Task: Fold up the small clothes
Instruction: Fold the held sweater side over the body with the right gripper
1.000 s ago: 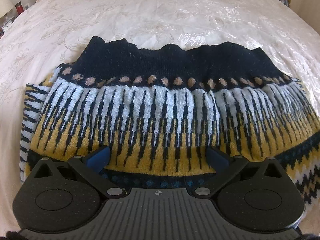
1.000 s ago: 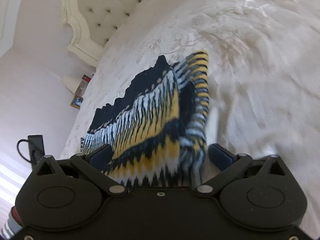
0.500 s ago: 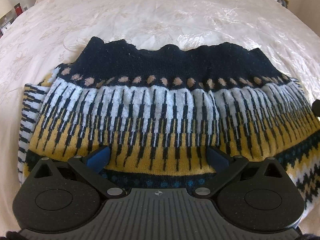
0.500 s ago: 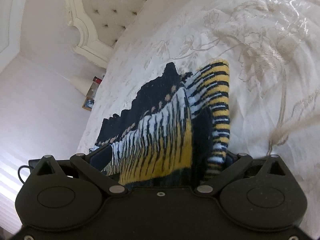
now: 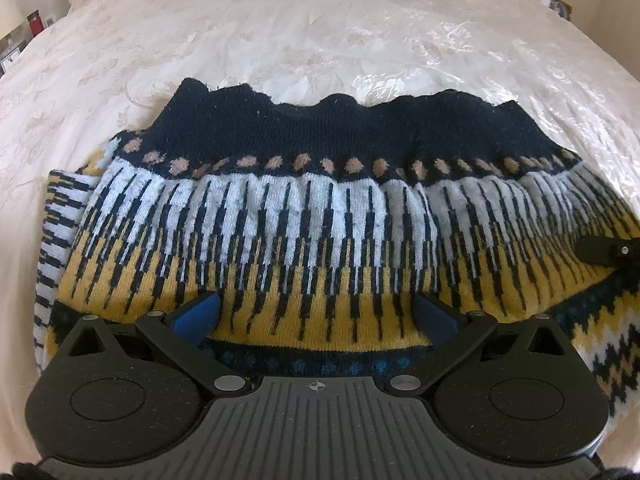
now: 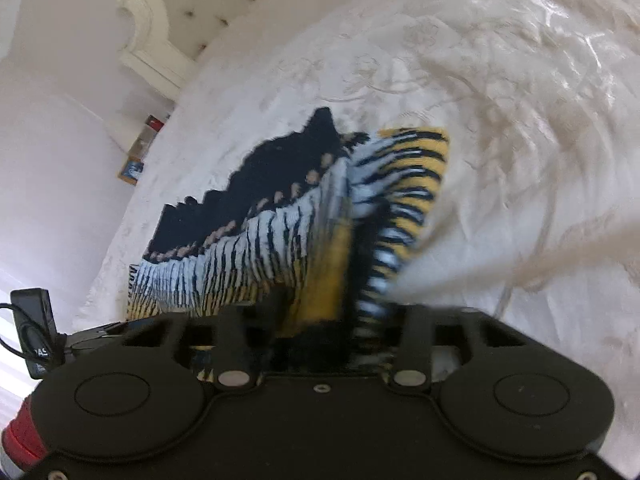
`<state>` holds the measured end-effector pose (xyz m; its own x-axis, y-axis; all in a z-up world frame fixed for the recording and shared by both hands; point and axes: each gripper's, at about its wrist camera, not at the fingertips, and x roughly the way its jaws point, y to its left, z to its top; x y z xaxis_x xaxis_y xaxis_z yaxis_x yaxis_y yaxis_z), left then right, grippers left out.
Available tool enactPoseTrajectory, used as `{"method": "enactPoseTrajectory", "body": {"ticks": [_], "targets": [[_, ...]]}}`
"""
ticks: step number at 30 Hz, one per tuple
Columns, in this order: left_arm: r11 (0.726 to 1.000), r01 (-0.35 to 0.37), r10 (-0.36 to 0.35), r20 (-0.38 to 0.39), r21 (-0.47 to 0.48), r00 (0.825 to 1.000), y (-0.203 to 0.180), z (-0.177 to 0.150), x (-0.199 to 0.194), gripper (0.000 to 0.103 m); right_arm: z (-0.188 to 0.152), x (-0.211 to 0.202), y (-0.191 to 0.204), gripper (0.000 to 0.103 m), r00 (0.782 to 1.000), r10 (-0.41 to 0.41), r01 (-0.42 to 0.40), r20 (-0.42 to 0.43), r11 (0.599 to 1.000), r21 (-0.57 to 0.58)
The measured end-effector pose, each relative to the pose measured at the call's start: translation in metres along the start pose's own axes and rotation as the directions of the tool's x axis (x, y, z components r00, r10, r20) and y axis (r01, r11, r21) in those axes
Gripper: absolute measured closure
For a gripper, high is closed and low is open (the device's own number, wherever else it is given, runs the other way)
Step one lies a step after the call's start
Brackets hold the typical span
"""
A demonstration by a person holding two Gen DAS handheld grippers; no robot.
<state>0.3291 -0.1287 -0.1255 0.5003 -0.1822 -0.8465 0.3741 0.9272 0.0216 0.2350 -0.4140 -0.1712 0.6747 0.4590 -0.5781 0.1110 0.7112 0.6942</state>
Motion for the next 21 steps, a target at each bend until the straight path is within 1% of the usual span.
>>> {"method": "enactPoseTrajectory", "body": {"ticks": [2, 4, 5, 8, 10, 12, 16, 19, 21], "targets": [[0.999, 0.042, -0.042, 0.011, -0.010, 0.999, 0.009, 0.000, -0.006, 0.002, -0.001, -0.001, 0.009, 0.064, 1.000, -0.027, 0.027, 0.002, 0.999, -0.022], [0.996, 0.074, -0.073, 0.029, -0.052, 0.997, 0.024, -0.003, -0.018, 0.003, -0.001, -0.002, 0.025, 0.066, 0.997, -0.078, 0.078, 0.008, 0.993, -0.087], [0.994, 0.075, -0.072, 0.041, -0.074, 0.997, 0.031, -0.005, -0.025, 0.008, -0.001, -0.001, 0.032, 0.066, 0.995, -0.100, 0.100, 0.010, 0.989, -0.111], [0.993, 0.033, -0.025, 0.078, -0.111, 0.997, 0.058, -0.015, -0.049, 0.008, -0.001, -0.003, 0.044, 0.067, 0.990, -0.138, 0.139, 0.015, 0.982, -0.127], [0.992, -0.007, 0.020, 0.100, -0.129, 0.995, 0.080, -0.026, -0.064, 0.008, -0.001, -0.004, 0.045, 0.067, 0.986, -0.163, 0.164, 0.023, 0.979, -0.124], [0.987, -0.032, 0.050, 0.118, -0.156, 0.992, 0.105, -0.040, -0.076, 0.008, -0.003, -0.003, 0.049, 0.067, 0.982, -0.185, 0.187, 0.030, 0.975, -0.122], [0.977, -0.073, 0.100, 0.128, -0.200, 0.987, 0.155, -0.065, -0.086, 0.008, -0.005, -0.003, 0.060, 0.067, 0.973, -0.226, 0.229, 0.045, 0.966, -0.120], [0.972, -0.097, 0.129, 0.140, -0.214, 0.982, 0.179, -0.079, -0.088, 0.008, -0.004, -0.003, 0.071, 0.067, 0.965, -0.259, 0.263, 0.051, 0.957, -0.123], [0.966, -0.090, 0.129, 0.151, -0.241, 0.980, 0.190, -0.085, -0.086, 0.008, -0.004, -0.004, 0.079, 0.067, 0.958, -0.284, 0.288, 0.050, 0.949, -0.129]]}}
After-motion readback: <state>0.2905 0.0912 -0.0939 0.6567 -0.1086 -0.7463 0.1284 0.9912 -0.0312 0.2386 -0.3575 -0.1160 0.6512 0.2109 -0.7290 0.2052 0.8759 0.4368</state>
